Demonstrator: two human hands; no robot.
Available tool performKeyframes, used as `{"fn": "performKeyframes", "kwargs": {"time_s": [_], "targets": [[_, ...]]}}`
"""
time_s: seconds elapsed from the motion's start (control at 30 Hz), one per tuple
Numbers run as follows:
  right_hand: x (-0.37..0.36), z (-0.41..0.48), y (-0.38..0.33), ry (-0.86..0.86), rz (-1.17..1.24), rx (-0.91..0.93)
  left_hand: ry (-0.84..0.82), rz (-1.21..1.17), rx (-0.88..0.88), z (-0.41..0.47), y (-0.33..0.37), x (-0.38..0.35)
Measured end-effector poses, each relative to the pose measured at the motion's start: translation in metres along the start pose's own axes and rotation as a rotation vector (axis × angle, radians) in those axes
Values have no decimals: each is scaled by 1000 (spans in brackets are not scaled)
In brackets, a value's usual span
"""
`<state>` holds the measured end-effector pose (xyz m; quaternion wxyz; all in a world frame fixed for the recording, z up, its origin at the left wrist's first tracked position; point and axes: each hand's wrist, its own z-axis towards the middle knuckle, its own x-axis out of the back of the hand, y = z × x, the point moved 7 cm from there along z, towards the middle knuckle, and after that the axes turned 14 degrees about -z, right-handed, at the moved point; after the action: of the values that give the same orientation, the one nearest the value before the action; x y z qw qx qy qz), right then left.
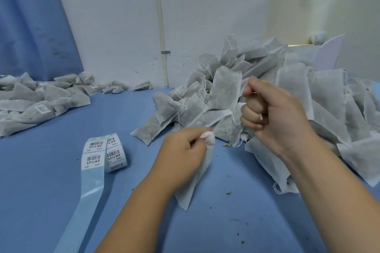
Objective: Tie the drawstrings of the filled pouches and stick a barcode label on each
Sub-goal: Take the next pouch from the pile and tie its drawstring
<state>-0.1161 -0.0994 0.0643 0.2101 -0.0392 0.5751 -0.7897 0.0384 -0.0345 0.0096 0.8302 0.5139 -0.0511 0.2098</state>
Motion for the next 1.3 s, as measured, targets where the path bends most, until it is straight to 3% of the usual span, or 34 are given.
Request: {"fn": "performKeyframes", "kwargs": {"time_s": [0.07,0.2,0.37,0.53,0.67,0.77,0.97,1.17,1.3], "targets": [[-1,-1,1,-21,6,-14,0,-215,89,-1,7,0],[2,-4,7,-34,-31,-46,-81,-187,115,-3,23,-2],[7,-6,10,-73,-42,-61,-338,-277,267,-18,39,-19],[2,-5,17,-95,-84,-47,-360,-248,279,-18,43,-23],[-1,-5,22,-121,-103,-40,-475,-285,323,-23,40,-23],[-5,-6,21,-147,-162,-14,-447,-376,291,-22,45,-22],[-3,-6,10,-76,-115,55,-321,-841,326,-16,51,-22],[-3,-8,9,-57,-226,85,-327,-749,365,-17,45,-22],[-2,-10,8,4,-299,91,-262,-917,269,-12,50,-16]]}}
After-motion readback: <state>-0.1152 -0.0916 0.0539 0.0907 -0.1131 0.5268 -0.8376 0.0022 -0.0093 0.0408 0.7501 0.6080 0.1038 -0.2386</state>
